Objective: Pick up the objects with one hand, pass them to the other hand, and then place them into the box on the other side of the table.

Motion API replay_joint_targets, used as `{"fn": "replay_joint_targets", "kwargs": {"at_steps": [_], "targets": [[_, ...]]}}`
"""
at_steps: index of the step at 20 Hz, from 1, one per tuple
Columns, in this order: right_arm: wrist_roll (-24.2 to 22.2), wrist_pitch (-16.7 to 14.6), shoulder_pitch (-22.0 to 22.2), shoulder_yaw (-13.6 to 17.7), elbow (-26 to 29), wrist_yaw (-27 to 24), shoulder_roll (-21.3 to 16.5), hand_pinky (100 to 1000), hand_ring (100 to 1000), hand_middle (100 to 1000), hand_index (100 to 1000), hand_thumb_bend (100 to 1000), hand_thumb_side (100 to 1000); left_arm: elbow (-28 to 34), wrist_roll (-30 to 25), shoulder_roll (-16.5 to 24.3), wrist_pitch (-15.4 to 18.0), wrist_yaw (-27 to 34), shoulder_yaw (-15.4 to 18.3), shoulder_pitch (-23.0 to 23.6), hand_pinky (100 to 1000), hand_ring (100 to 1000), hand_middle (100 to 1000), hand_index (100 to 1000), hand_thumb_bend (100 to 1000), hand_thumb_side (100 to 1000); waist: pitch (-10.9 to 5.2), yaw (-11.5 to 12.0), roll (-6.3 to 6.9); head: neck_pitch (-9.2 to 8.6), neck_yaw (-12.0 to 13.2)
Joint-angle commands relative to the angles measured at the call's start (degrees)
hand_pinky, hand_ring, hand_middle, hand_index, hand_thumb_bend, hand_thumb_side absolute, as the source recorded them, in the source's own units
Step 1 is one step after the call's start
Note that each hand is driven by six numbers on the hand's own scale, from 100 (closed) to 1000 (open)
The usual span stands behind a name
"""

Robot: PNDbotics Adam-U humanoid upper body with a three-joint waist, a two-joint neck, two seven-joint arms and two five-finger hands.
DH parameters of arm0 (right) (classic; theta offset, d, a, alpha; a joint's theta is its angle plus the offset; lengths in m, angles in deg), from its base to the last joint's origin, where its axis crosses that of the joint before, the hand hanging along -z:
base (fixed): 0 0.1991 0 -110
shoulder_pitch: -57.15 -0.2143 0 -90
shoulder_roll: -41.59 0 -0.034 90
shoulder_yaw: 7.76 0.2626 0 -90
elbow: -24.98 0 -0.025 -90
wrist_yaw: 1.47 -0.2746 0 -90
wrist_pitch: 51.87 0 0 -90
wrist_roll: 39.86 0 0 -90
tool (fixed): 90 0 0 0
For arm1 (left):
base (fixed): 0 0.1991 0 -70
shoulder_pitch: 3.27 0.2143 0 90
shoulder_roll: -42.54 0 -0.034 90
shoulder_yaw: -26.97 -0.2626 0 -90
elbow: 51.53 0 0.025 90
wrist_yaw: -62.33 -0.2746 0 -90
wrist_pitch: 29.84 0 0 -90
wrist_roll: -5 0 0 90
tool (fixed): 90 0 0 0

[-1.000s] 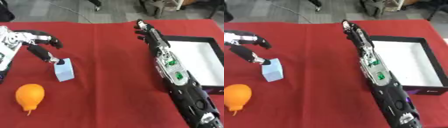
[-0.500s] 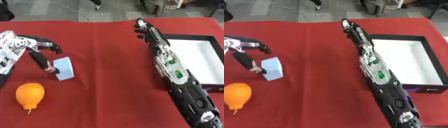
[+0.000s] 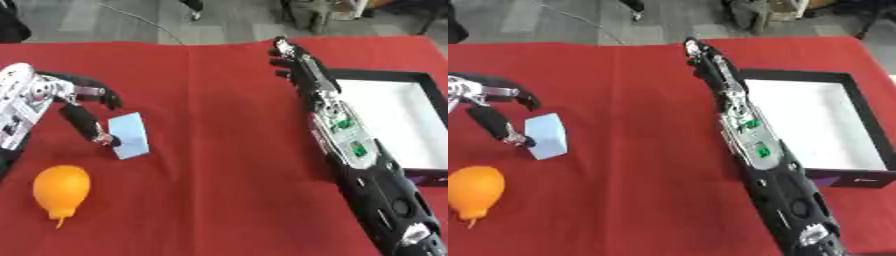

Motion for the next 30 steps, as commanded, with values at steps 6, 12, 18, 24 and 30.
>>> {"fn": "replay_joint_targets", "kwargs": {"at_steps": [6, 12, 18, 24, 30], "targets": [[-0.1, 0.0, -0.7, -0.2, 0.6, 0.0, -0.8, 890, 858, 802, 873, 100, 845, 3.5, 0.0, 2.0, -2.0, 2.3, -2.5, -1.0, 1000, 949, 820, 918, 552, 429, -1.74, 0.2, 0.53, 0.09, 0.1], [0.0, -0.1, -0.6, -0.2, 0.7, -0.1, -0.8, 890, 858, 802, 872, 100, 845, 2.4, 0.0, 1.9, -4.1, -2.9, -2.9, -0.3, 1000, 964, 829, 931, 614, 424, -1.9, 0.2, 0.64, 0.0, 0.2], [0.0, -0.1, -0.5, -0.2, 0.9, -0.5, -0.7, 890, 857, 801, 872, 100, 845, 1.3, 0.0, 0.4, -5.7, -3.2, -2.4, 0.5, 1000, 956, 819, 925, 578, 418, -1.75, 0.0, 0.49, -0.08, 0.3], [0.3, -0.1, -0.5, -0.2, 1.1, -0.9, -0.6, 890, 857, 801, 872, 100, 847, 0.7, 0.0, -0.5, -6.5, -4.1, -2.2, 1.0, 1000, 938, 793, 865, 461, 406, -1.52, 0.0, 0.36, -0.14, 0.4], [0.3, -0.2, -0.6, -0.1, 1.4, -1.2, -0.8, 890, 856, 802, 872, 100, 843, 2.4, 0.0, -0.3, -7.4, -3.3, -2.0, 1.5, 968, 851, 685, 694, 143, 340, -1.63, 0.0, 0.23, -0.09, 0.5]]}}
